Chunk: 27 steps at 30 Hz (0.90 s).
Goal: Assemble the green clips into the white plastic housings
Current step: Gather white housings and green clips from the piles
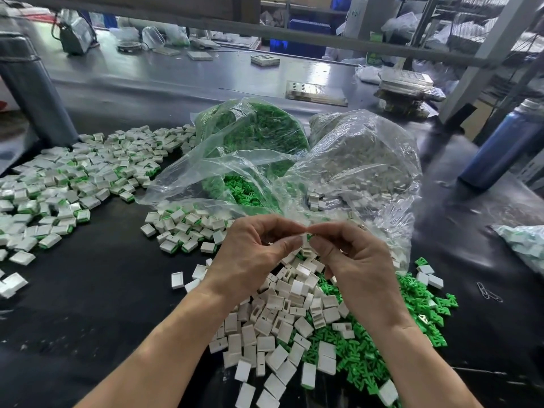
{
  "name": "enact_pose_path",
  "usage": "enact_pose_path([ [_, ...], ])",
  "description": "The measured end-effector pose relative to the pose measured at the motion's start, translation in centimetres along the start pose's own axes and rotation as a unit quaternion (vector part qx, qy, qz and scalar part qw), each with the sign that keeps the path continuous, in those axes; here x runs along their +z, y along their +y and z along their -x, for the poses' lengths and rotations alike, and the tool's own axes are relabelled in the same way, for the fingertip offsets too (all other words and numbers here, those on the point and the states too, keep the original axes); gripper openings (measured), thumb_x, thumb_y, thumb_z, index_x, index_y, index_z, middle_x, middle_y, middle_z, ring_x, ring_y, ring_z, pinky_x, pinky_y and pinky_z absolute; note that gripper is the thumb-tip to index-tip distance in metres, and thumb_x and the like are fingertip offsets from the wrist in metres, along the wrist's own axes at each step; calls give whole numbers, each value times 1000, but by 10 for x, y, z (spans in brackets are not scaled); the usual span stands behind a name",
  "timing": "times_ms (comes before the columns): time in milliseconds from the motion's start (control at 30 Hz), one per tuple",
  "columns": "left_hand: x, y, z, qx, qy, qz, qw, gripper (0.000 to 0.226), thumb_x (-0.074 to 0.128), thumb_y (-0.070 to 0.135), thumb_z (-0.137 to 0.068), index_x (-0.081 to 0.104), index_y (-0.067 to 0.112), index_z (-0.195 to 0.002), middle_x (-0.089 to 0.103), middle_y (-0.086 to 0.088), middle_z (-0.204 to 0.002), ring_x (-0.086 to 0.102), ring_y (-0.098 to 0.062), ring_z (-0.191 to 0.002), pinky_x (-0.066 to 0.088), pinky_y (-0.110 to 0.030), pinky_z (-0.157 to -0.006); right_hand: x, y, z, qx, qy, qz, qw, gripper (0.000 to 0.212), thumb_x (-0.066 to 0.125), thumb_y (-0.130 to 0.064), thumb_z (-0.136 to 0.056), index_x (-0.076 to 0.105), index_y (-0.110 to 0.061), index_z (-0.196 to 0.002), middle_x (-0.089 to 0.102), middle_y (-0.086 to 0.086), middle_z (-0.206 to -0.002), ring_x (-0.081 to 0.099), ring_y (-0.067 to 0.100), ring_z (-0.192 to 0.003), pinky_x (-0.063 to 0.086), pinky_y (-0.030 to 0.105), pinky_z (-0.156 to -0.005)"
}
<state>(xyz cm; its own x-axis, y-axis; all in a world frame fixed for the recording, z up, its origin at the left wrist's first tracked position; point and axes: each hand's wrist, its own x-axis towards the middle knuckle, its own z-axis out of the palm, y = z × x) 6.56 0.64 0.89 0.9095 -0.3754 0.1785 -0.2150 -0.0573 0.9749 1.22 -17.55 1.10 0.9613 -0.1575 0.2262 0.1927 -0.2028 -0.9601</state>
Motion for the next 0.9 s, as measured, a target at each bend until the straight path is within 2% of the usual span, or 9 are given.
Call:
enact_pose_path([
  [133, 1, 2, -1, 2, 7, 9, 1000, 15, 79, 15, -89, 79, 18, -103, 79, 5, -94, 72, -5, -81, 55, -16, -70, 1, -1, -1, 50, 1, -70, 996, 12, 74, -19, -92, 76, -15, -103, 73, 4, -78, 63, 19, -64, 55, 27, -57],
  [233, 1, 2, 0, 1, 9, 9, 1000, 16, 79, 17, -88, 79, 17, -103, 79, 5, -93, 71, -6, -80, 54, -17, -69, 3, -1, -1, 56, -12, -73, 996, 10, 73, -20, -94, 77, -12, -98, 71, 6, -76, 61, 19, -64, 53, 27, -57],
  [500, 2, 1, 0, -15, 9, 17, 1000, 13, 81, 21, -85, 79, 21, -98, 78, 6, -89, 70, -2, -74, 54, -17, -67, 4, -1, 1, 40, -9, -44, 998, 6, 73, -18, -94, 78, -21, -92, 72, 6, -77, 63, 19, -65, 55, 29, -60],
  [633, 2, 3, 1, -10, 9, 30, 999, 21, 80, 28, -79, 79, 17, -97, 78, 6, -86, 70, -1, -72, 54, -15, -65, 3, -2, 2, 38, -20, -32, 999, 8, 73, -19, -94, 78, -26, -92, 73, 4, -79, 64, 17, -67, 55, 28, -60],
  [900, 3, 4, 2, -4, 26, 6, 1000, 11, 82, 9, -84, 81, 14, -94, 79, 7, -84, 71, -1, -72, 53, -13, -66, 3, -7, 3, 34, -29, -5, 999, 12, 74, -16, -94, 78, -26, -91, 72, 4, -76, 61, 16, -64, 54, 26, -58],
])
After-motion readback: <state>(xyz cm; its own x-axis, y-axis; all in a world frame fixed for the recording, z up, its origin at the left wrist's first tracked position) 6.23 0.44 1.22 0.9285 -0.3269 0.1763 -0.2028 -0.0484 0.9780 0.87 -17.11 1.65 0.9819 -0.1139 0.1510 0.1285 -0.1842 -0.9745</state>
